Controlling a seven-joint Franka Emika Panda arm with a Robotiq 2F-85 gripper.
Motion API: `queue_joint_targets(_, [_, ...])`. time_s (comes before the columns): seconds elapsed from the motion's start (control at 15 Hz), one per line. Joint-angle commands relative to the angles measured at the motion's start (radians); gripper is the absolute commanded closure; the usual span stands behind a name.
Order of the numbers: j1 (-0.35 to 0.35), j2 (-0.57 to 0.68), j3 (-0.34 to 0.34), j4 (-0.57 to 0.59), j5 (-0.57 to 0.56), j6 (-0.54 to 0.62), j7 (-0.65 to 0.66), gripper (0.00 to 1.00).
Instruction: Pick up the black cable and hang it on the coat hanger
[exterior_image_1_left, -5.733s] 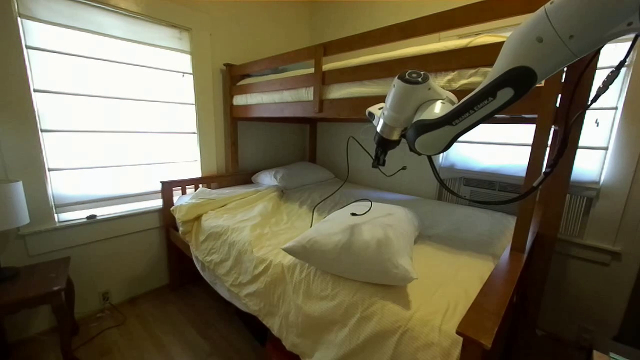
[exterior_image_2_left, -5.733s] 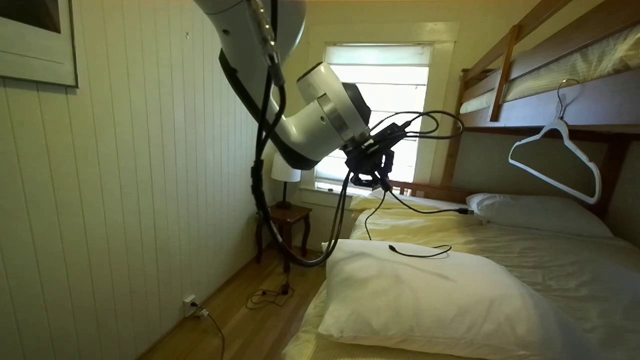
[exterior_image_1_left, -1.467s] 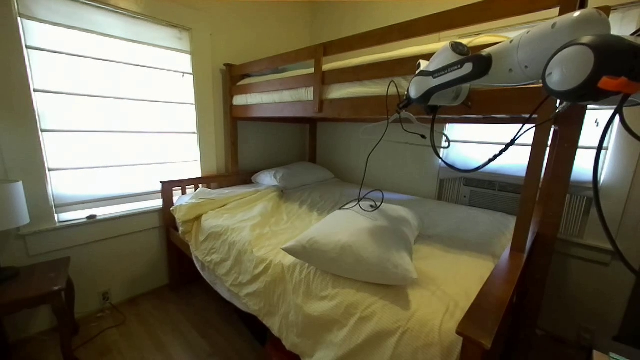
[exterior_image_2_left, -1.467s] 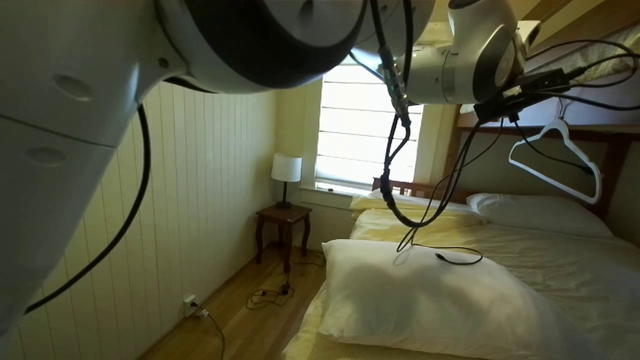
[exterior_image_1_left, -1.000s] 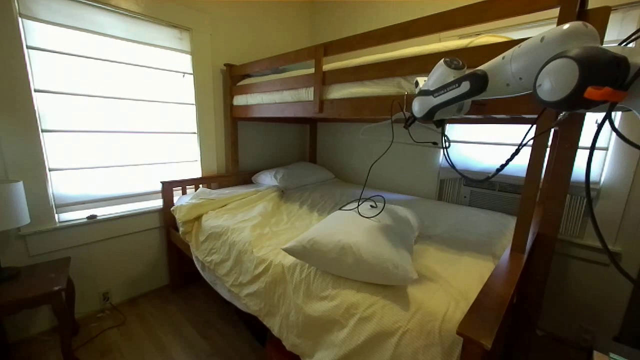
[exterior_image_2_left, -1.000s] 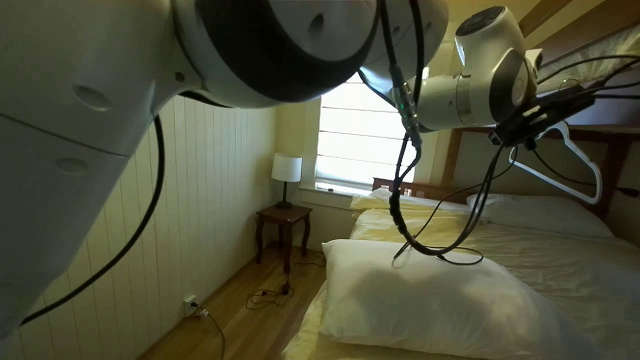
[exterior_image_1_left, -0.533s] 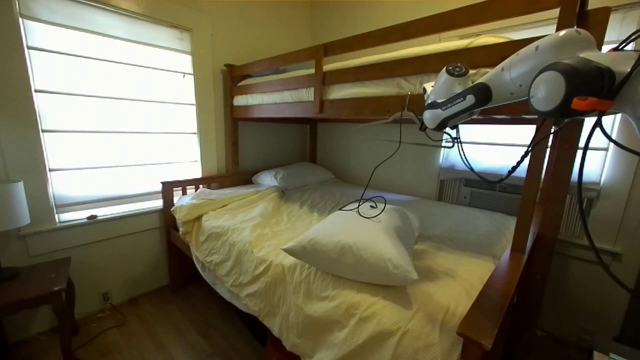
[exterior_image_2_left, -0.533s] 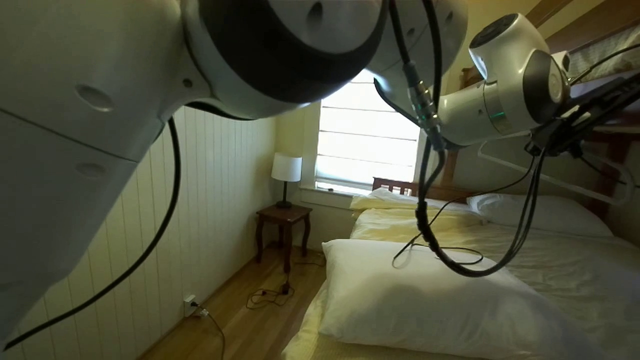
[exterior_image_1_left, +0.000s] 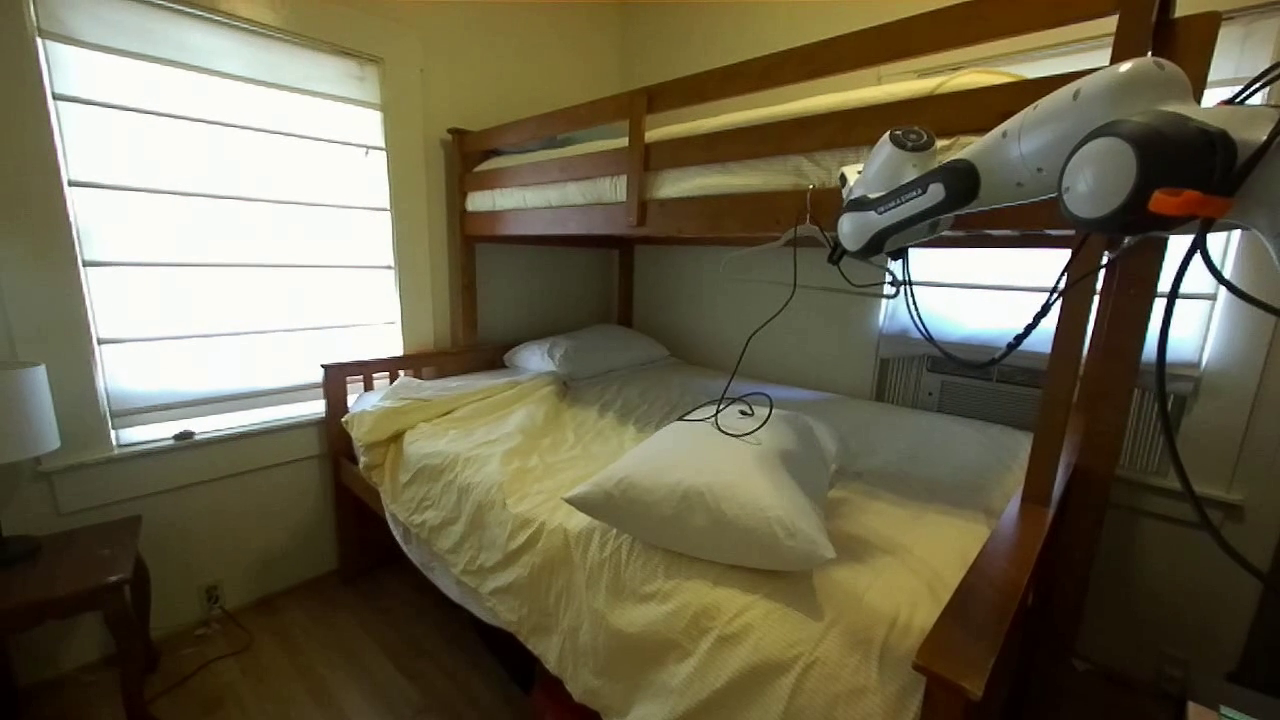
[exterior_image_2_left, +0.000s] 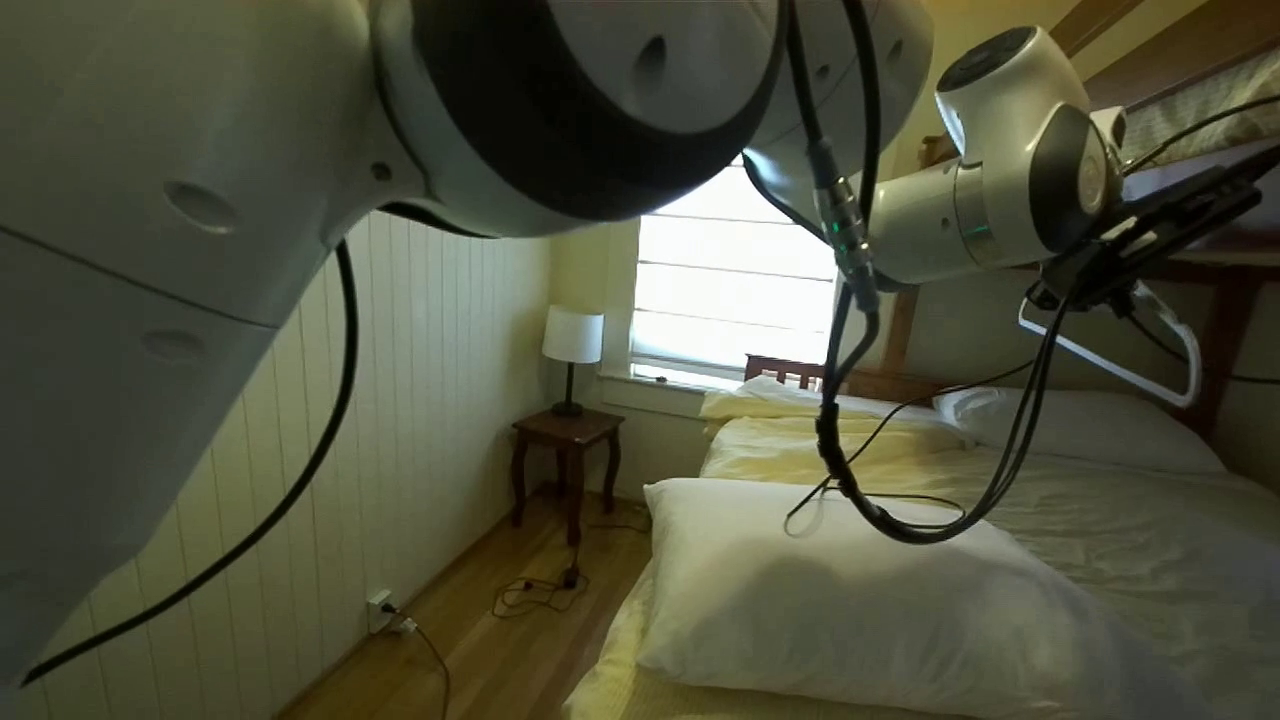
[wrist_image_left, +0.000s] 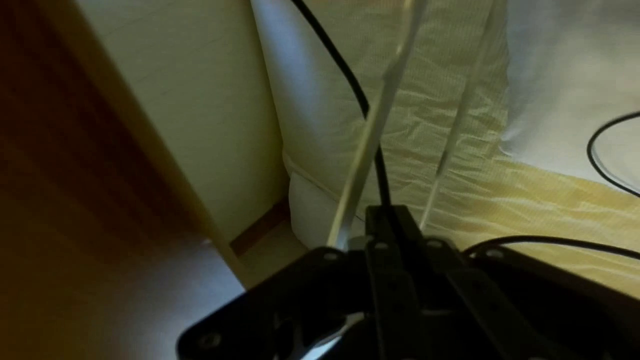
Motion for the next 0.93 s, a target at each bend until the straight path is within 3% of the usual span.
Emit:
queue_joint_targets(0.0, [0.000,0.011,0.065,0.019,0.053,-0.003,-0.044,0.99])
queue_joint_targets(0.13, [0.041,0.029,0.025,0.046,0.008,-0.018,0.005,0.99])
queue_joint_targets(0.2, [0.083,0.049,-0.043,0.065,-0.066,0.001,0.088,0.99])
queue_joint_targets(0.4, [0.143,0.083,-0.141,0.109,-0.144,-0.002,0.184,0.99])
queue_joint_targets(0.67, [0.192,0.127,-0.249,0.164,-0.176,-0.036,0.305,0.99])
queue_joint_targets(0.8, [0.207,0.143,-0.286,0.184,-0.166,-0.068,0.347,0.68])
queue_joint_targets(0.87, [0.214,0.152,-0.304,0.195,-0.163,-0.087,0.369,0.62])
